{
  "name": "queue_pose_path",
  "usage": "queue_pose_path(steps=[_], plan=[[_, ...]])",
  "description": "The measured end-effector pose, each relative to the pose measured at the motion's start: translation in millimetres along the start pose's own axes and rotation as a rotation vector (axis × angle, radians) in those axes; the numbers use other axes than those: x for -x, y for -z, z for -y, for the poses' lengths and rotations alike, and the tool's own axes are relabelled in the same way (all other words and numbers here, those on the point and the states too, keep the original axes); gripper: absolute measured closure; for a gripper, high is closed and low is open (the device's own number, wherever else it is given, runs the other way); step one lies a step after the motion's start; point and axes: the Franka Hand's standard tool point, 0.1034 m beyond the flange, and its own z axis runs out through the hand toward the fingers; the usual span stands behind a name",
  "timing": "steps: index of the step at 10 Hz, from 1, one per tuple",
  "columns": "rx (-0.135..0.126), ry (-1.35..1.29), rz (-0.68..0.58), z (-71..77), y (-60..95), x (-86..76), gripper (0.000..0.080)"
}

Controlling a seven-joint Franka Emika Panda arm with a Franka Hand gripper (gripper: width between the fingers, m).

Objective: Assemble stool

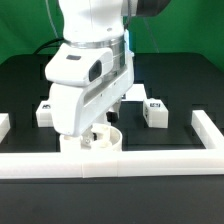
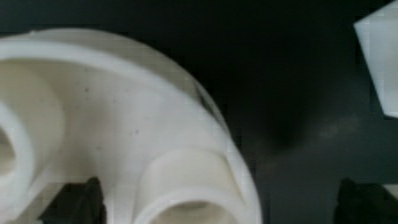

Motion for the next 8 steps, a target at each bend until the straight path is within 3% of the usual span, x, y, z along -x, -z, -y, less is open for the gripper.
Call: queue_pose_path(steps=[3,4,5,6,8], plan=[[-0.002,0.003,0.001,-0.3,-0.5,-1.7,0.0162],[0.001,0.003,0.0,-0.9,1.3,-2.2,0.0332],[0.0,0.003,0.001,-0.6,0.6,-2.0,0.0332],[0.002,0.003,0.0,-1.1,1.4,-2.2,0.0481],[0.002,0.003,0.0,-1.2,1.4,-2.3,0.0481]])
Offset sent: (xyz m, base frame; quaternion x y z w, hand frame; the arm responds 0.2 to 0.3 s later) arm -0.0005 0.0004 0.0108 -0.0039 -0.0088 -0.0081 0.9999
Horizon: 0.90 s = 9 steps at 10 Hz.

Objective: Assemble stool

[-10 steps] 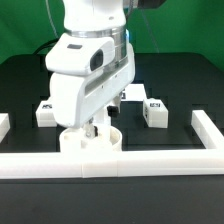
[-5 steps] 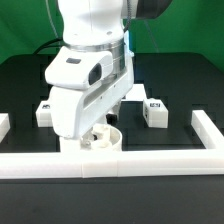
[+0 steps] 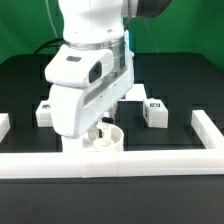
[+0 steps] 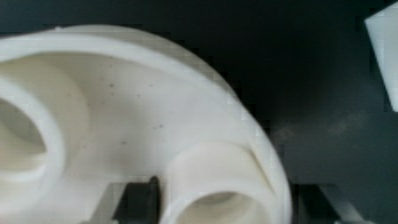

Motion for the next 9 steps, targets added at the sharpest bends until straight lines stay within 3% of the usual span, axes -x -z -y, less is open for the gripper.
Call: queue_pose_path(steps=[5,9], plan=[[0.001,-0.002,0.002,1.3,0.1,-2.7,0.0481],[-0.004,0.032,-0.003,30.6,-1.8,-55.3,0.0479]])
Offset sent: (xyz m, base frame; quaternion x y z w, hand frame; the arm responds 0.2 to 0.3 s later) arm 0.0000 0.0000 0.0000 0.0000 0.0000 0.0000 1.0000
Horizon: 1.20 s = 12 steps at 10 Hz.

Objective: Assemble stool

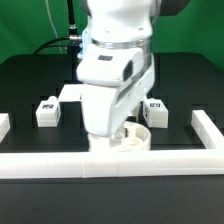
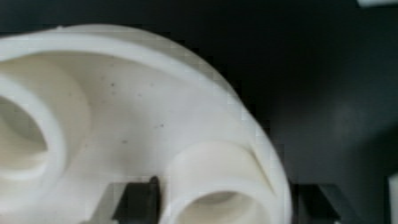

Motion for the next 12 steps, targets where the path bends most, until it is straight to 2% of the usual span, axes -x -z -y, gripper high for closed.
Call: queue_pose_path(steps=[3,6,11,12], plan=[[0.008,-0.036,-0.002,18.6,-2.2,-43.8,0.0479],[0.013,-0.083,-0.004,32.3,-3.6,-69.8,0.0479],[0.014,-0.109,-0.002,30.9,-3.8,-70.3,0.0472],[0.014,-0.109,-0.002,30.9,-3.8,-70.2,0.0271]])
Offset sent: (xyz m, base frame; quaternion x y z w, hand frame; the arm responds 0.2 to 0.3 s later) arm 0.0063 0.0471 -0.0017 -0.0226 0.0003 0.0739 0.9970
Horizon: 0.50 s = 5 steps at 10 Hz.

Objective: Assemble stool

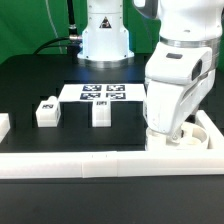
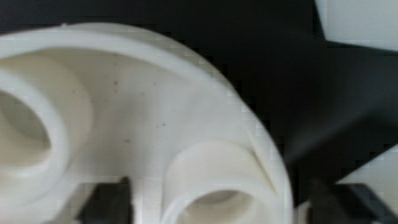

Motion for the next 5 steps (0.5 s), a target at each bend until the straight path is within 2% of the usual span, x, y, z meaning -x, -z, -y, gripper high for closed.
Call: queue_pose_path(steps=[1,2,5], plan=[[-0.002,-0.002,0.002,-0.7,1.1,1.1,0.0271],[-0.005,-0.008,0.008,-3.6,7.5,4.3,0.0175],[0.005,-0.029,0.004,-7.2,28.0,12.5,0.0151]])
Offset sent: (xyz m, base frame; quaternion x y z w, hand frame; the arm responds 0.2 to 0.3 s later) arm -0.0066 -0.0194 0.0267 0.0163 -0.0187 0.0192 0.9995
